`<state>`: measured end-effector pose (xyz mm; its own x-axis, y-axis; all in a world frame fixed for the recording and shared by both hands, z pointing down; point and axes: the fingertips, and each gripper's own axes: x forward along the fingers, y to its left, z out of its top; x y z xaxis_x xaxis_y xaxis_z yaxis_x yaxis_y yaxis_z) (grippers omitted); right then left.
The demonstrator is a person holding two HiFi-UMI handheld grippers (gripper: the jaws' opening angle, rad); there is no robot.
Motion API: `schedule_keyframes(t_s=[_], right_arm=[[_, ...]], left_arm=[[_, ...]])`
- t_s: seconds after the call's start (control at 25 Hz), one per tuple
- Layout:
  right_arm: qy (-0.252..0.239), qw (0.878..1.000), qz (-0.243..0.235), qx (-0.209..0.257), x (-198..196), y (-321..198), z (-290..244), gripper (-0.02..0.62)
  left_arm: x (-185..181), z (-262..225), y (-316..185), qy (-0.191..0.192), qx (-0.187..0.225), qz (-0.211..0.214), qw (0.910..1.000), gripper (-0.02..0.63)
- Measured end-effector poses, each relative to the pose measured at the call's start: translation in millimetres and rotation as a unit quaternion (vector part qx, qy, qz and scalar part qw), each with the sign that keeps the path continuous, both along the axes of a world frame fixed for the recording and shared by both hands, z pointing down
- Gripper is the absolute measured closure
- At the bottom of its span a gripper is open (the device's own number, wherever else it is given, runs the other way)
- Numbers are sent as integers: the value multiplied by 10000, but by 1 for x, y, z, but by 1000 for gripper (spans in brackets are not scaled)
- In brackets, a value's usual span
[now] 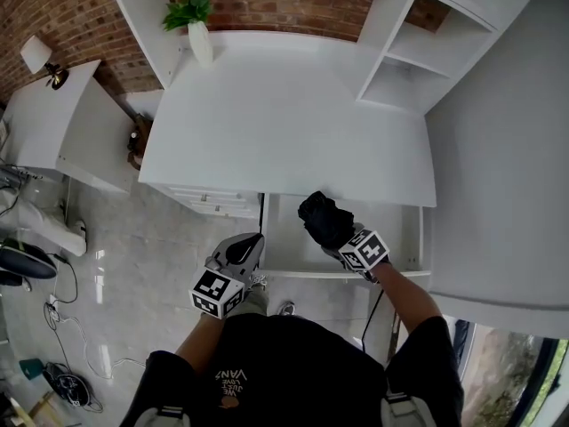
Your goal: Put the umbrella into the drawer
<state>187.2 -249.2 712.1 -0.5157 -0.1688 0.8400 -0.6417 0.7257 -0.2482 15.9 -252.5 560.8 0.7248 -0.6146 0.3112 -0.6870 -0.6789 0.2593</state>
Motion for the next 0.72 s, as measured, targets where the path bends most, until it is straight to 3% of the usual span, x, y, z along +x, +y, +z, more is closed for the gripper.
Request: schedule_keyframes(t_s=[0.24,0.72], right_arm=[[561,9940,-940,-84,-8,-2,37,341],[1383,9688,-2058,-47,-8,-4,91,341]], left_arm=[[-1,11,-4,-63,-116,-2,9999,598],[-17,20,-20,-230,-308,4,9993,598]])
